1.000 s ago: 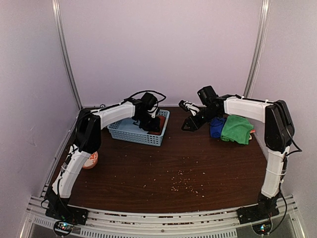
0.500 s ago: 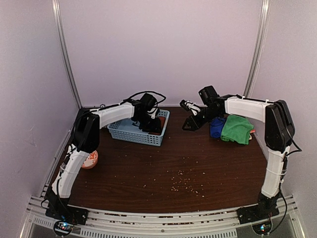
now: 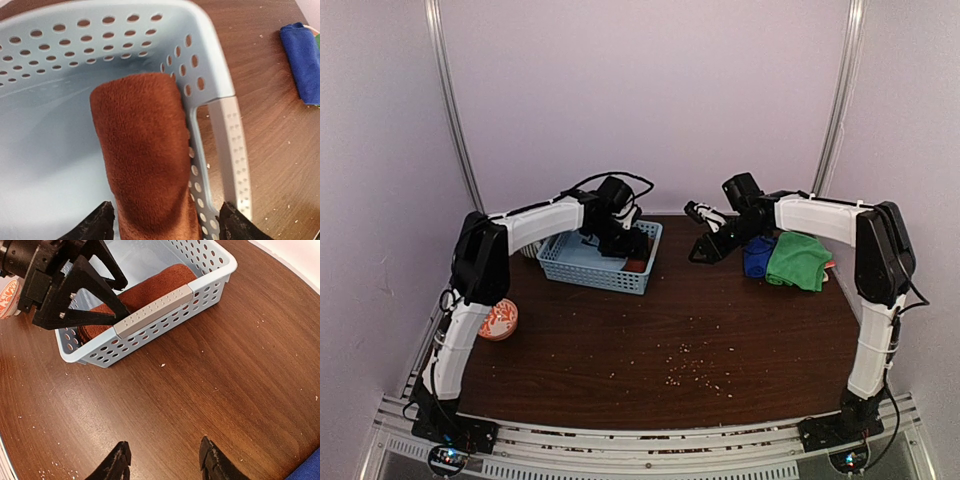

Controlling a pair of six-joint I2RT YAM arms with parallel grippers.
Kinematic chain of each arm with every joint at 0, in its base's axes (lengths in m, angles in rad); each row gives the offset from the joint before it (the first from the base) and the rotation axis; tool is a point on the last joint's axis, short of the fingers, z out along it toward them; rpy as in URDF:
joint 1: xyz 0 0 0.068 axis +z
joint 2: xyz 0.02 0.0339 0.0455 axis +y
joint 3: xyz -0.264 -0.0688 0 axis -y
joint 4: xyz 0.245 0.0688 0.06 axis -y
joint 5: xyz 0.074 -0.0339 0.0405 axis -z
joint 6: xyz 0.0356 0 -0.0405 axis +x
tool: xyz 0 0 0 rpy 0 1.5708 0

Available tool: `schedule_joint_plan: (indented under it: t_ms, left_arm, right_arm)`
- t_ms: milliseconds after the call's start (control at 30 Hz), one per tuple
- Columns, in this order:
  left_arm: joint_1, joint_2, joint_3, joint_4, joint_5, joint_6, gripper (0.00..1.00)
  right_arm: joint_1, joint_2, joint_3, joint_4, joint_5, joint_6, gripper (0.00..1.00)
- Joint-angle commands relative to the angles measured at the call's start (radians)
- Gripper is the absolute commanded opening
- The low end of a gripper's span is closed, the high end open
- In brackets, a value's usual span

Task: Roll the towels
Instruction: Place the towel in the storage box.

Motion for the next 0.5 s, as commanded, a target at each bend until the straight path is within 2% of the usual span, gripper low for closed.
schedule_joint_plan:
  t_ms: [0, 233, 467]
  left_arm:
    - [0.008, -0.062, -0.013, 0.024, 0.017, 0.022, 0.73]
    - [0.011, -0.114, 0.003, -0.016, -0.039, 0.050, 0.73]
    - [-0.026, -0.284, -0.031, -0.039, -0.088, 0.190, 0.72]
  right_arm:
    - [-0.010, -0.025, -0.013, 0.002, -0.018, -0.003, 0.48]
    - [-0.024, -0.039, -0.010, -0.004, -0.015, -0.007, 0.48]
    - [-0.084, -0.113, 0.008, -0.033, -0.023, -0.015, 0.49]
